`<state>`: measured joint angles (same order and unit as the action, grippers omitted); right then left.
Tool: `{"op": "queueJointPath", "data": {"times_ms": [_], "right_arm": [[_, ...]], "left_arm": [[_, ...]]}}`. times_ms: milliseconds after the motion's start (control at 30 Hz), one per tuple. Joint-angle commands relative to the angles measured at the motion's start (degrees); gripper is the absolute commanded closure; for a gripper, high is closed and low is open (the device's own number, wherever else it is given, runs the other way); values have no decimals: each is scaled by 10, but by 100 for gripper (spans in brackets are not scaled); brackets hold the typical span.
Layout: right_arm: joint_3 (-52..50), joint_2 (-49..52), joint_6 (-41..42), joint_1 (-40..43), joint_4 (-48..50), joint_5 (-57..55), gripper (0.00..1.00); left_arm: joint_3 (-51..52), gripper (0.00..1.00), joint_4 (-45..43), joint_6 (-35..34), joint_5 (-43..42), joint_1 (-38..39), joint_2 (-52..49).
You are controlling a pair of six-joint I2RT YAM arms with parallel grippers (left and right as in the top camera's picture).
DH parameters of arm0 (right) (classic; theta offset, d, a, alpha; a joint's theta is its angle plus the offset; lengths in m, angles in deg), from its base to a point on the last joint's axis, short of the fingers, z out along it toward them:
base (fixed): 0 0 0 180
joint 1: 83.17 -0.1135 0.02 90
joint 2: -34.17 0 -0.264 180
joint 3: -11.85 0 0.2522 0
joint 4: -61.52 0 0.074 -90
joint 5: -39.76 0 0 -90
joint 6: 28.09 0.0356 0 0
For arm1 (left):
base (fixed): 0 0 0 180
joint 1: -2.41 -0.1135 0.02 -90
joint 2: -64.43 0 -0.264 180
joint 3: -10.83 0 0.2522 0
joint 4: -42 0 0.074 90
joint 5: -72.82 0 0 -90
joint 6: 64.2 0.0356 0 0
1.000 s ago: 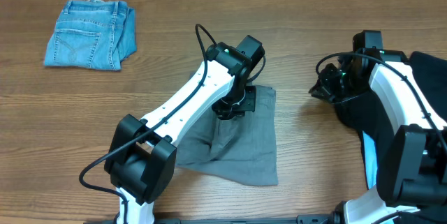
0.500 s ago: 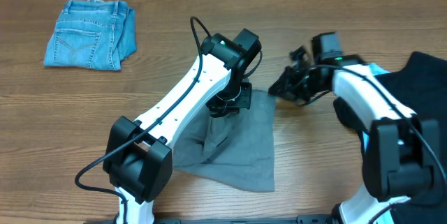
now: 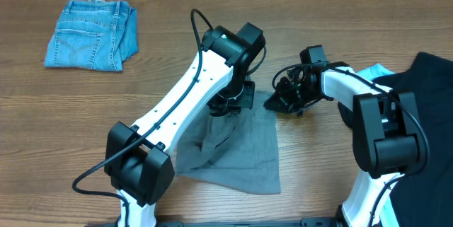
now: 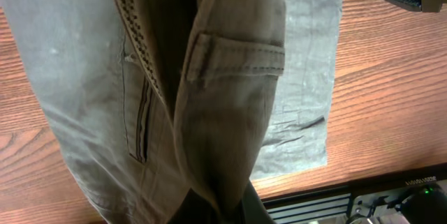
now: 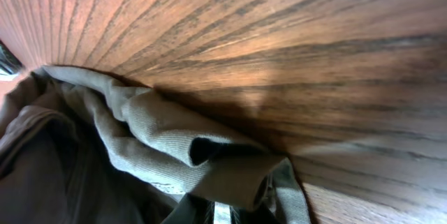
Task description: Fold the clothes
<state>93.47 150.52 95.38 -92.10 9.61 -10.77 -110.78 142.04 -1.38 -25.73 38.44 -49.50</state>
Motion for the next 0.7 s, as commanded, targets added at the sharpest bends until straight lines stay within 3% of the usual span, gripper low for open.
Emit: {"op": "queueJointPath", "data": {"times_ms": [0,167,333,667], "right_arm": [[-4,28,11,-4,9,-30,88],[-4,28,11,-4,9,-30,88],[-4,28,11,-4,7,-29,88],[14,-2,6,8,-23,-37,85]], "left_arm": [[-7,96,-7,0,-25,23,3],[-5,96,-21,-19,-8,66,2],[-5,78,-26,-33,30,93,-1],[-5,66,-40,-33,47,93,-1]]}}
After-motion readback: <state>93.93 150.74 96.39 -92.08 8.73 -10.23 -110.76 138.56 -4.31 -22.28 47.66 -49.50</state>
